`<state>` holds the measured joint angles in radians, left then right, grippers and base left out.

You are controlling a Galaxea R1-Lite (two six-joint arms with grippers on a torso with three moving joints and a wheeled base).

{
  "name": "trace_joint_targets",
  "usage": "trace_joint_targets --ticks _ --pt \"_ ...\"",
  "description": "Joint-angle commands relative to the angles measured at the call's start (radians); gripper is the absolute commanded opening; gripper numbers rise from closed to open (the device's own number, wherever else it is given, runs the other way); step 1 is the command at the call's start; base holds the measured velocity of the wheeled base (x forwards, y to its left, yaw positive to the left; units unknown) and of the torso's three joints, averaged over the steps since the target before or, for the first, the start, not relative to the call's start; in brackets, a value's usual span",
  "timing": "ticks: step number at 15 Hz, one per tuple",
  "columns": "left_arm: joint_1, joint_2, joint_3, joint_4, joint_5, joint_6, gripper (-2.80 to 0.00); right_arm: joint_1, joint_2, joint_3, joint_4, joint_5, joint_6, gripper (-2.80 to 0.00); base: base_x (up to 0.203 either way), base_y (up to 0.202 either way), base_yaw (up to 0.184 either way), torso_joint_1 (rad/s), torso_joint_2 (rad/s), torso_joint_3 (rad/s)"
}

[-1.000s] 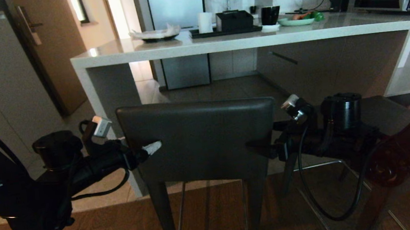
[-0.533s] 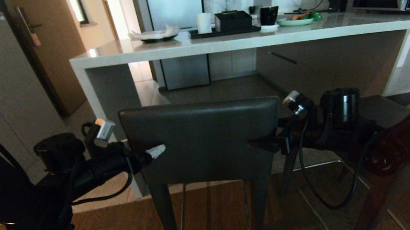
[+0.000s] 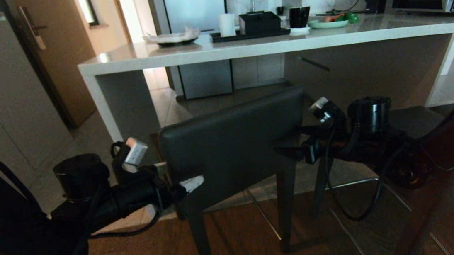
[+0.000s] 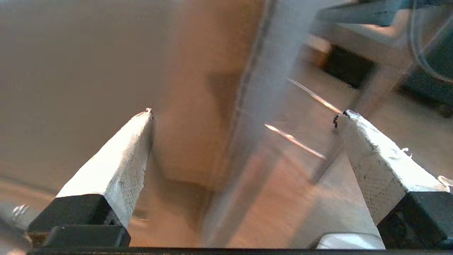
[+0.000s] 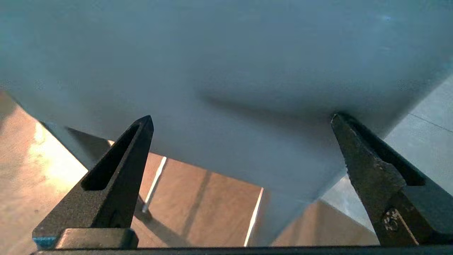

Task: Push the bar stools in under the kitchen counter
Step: Push the gray chair back under the dining table

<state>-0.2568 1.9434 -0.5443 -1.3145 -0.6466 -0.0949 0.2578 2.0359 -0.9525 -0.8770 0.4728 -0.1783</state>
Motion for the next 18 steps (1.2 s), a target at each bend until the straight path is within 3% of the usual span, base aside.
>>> trace_joint_targets --ticks 1,8,12,16,18 --pt "0.011 -0.001 -0.008 -0.011 0.007 -0.002 0.00 -0.001 -0.015 0.005 0.000 0.010 -0.003 0.00 0.000 0.000 0.000 0.000 0.00 0.000" --pt "0.010 -0.004 -0.004 -0.011 0.048 -0.002 0.00 -0.043 0.027 -0.036 -0.005 0.025 -0.003 0.00 0.000 0.000 0.000 0.000 0.00 0.000" --pt "-0.002 -0.009 0.029 -0.011 0.115 0.000 0.00 -0.117 0.061 -0.098 0.001 0.101 -0.003 0.00 0.000 0.000 0.000 0.000 0.00 0.000" --pt "-0.004 -0.006 0.023 -0.011 0.178 -0.007 0.00 -0.113 0.092 -0.167 -0.001 0.225 0.003 0.00 0.000 0.000 0.000 0.000 0.00 0.000" --pt "-0.003 -0.004 0.013 -0.011 0.181 -0.008 0.00 -0.105 0.112 -0.207 -0.002 0.238 0.005 0.00 0.000 0.000 0.000 0.000 0.00 0.000"
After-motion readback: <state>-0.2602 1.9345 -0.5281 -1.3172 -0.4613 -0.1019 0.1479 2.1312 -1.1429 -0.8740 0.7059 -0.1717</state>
